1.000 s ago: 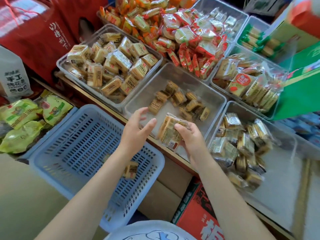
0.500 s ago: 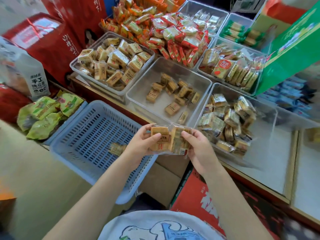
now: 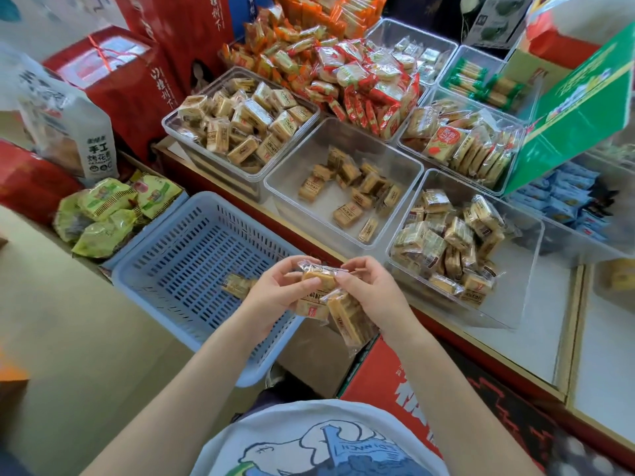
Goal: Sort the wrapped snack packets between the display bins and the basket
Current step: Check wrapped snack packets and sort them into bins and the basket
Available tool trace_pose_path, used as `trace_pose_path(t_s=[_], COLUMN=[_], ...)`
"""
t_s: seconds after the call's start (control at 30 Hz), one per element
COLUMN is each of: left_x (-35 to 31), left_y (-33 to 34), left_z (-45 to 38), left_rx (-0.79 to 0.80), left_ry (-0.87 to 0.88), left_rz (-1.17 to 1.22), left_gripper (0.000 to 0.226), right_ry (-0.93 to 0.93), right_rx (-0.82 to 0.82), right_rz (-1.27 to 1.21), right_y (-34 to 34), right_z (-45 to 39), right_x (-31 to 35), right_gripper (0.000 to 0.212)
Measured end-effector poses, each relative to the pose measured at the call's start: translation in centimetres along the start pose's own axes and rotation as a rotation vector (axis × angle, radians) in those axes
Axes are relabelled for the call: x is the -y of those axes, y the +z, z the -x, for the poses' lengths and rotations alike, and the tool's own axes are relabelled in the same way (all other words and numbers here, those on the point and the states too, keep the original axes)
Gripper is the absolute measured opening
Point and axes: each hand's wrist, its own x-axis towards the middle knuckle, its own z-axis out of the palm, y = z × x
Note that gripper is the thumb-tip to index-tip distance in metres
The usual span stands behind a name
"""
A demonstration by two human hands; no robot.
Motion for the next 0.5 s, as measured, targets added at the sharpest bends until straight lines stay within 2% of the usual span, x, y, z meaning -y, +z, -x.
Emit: trace_pose_path(t_s=[0.1,0.27,0.5], left_x=[0.3,0.3,-0.6], left_y=[-0.1,0.2,1.0], left_z=[0.4,0.7,0.1], left_rx=[0.013,0.013,-0.122], left_ry=[0.004,0.002,0.033], left_rz=[0.02,0.041,-0.043], left_gripper=[0.033,0.028,0.013], right_ry=[-0.029,-0.082,-0.203], right_rx=[0.027,-0.033,-0.118], right_rz=[0.032,0.152,0.096], right_y=[0.2,0.4,0.0], right_z=[0.1,0.3,0.8], right_x=[-0.1,0.3,0.8], right_gripper=[0.009,0.002,0.006])
